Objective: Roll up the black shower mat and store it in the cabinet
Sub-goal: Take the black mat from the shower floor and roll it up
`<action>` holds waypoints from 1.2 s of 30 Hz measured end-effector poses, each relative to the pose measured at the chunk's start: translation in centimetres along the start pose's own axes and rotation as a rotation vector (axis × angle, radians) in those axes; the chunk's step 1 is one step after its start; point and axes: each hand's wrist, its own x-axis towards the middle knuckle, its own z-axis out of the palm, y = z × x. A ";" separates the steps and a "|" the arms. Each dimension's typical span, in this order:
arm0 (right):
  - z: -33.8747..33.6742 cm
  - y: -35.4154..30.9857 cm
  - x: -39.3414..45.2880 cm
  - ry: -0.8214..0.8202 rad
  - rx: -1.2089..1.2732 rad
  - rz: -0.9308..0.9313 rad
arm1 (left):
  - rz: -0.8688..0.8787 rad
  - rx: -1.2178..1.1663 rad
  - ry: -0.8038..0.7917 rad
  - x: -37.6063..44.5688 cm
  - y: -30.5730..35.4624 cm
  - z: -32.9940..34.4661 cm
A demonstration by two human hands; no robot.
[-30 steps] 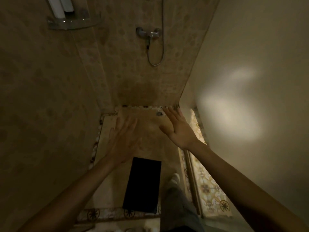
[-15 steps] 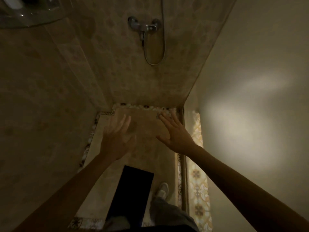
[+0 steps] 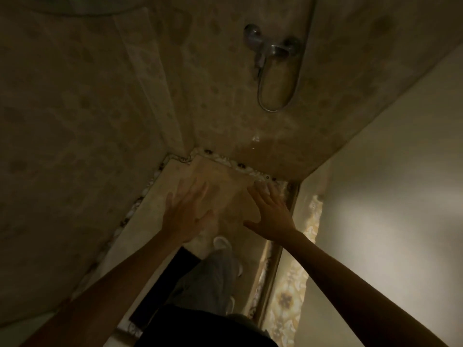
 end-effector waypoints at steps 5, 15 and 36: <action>0.4 0.8 8.6 -0.074 -0.113 -0.127 | -0.211 -0.072 0.010 4.6 -2.9 2.5; -1.7 1.0 20.1 -0.295 -0.352 -0.259 | -0.531 -0.187 -0.057 10.2 -3.7 3.8; 12.9 -27.5 28.0 -0.695 -0.764 -1.638 | -1.576 -0.700 0.063 -1.0 -3.9 12.1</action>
